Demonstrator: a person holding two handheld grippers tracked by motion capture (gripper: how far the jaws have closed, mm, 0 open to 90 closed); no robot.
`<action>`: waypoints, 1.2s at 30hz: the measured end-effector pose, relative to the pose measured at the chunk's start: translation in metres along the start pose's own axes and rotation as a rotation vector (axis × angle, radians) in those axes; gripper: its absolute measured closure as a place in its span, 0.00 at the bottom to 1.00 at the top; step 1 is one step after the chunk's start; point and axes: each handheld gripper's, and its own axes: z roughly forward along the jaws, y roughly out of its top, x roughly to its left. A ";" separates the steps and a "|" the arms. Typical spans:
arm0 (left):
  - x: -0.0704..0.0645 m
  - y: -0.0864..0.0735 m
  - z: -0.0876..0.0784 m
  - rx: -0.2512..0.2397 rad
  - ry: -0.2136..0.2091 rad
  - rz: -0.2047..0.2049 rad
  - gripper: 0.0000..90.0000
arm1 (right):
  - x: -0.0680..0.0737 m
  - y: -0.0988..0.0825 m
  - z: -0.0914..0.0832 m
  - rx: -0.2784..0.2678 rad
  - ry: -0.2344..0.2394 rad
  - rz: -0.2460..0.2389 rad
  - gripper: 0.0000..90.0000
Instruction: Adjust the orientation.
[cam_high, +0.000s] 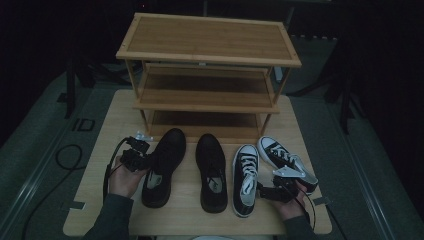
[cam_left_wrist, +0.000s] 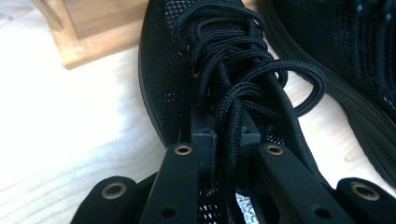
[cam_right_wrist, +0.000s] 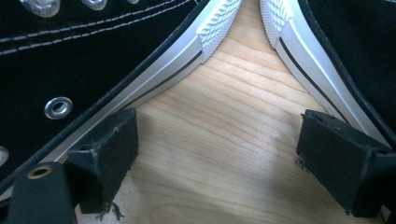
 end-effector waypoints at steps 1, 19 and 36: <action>0.001 0.002 0.001 -0.004 0.004 -0.001 0.94 | 0.000 0.000 0.000 0.000 0.000 -0.001 0.14; 0.016 0.051 0.033 -0.043 0.084 -0.075 0.93 | 0.000 0.000 0.000 0.000 0.000 -0.002 0.14; 0.013 0.073 0.058 -0.109 0.177 -0.180 0.93 | 0.000 0.000 0.000 0.000 0.000 -0.002 0.14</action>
